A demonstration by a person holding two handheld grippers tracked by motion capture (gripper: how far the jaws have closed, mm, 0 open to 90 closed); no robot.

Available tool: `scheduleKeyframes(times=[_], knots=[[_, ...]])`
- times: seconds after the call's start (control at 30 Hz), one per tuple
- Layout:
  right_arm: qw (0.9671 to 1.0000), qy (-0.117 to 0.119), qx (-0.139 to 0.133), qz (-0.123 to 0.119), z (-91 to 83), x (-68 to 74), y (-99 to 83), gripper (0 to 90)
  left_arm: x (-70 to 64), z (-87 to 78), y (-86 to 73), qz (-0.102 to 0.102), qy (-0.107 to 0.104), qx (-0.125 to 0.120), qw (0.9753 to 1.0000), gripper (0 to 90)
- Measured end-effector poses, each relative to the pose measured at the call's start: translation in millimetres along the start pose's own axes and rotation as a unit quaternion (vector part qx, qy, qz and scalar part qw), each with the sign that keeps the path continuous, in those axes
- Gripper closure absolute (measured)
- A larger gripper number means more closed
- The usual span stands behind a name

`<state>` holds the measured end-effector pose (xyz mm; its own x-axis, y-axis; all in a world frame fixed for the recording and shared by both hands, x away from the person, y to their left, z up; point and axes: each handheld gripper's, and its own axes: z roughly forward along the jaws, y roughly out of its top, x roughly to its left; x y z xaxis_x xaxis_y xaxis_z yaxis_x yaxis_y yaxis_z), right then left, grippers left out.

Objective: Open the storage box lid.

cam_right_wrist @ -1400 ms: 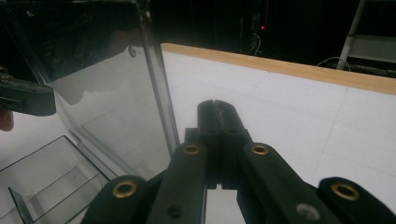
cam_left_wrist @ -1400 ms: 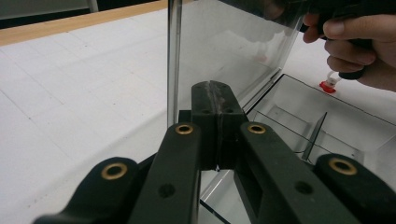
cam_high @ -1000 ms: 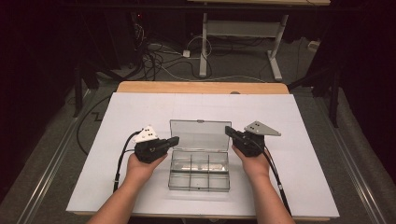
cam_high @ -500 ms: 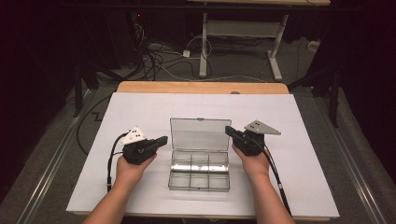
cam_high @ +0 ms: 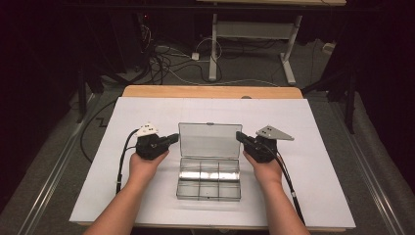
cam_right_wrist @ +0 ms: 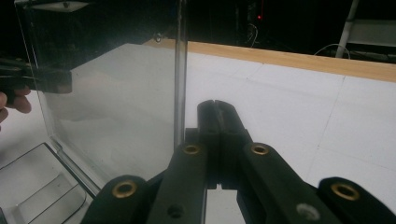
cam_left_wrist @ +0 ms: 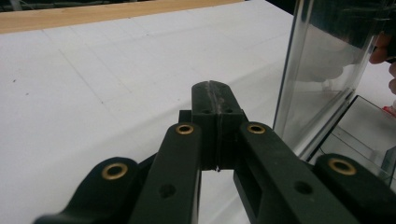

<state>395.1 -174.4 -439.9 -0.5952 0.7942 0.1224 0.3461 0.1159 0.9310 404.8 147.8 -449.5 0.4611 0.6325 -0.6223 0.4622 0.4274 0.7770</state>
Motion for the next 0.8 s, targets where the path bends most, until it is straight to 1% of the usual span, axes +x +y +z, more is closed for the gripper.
scheduleKeyframes(times=[0.17, 0.2, 0.3, 0.33, 0.47, 0.57, 0.8], knots=[[1.0000, -0.001, 0.002, -0.001, 0.5, 0.1, 1.1, 90.0, -3.4, 10.4, 3.7, -0.002, -0.002, 0.003, 1.0000, 87.9], [1.0000, -0.001, 0.003, -0.002, 0.5, 0.0, 1.4, 90.0, -4.9, 11.9, 3.6, -0.003, -0.003, 0.001, 1.0000, 87.9], [1.0000, -0.004, 0.004, -0.002, 0.6, -0.5, 2.6, 90.0, -8.0, 14.7, 2.5, 0.001, -0.006, 0.001, 1.0000, 87.9], [1.0000, -0.005, 0.003, -0.003, 0.8, -0.8, 3.0, 90.0, -8.3, 15.4, 2.4, -0.002, -0.007, 0.000, 1.0000, 87.9], [0.9999, -0.008, 0.007, -0.002, 2.4, -1.7, 4.1, 90.0, -8.2, 17.3, 2.4, -0.003, -0.010, 0.002, 0.9999, 87.9], [0.9999, -0.011, 0.007, 0.000, 3.9, -3.1, 3.8, 90.0, -7.3, 18.6, 2.2, -0.001, -0.011, 0.003, 0.9999, 87.9], [0.9997, -0.013, 0.017, 0.007, 10.6, -8.5, 1.4, 90.0, -3.0, 24.4, 0.7, -0.003, -0.004, 0.006, 1.0000, 87.9]])
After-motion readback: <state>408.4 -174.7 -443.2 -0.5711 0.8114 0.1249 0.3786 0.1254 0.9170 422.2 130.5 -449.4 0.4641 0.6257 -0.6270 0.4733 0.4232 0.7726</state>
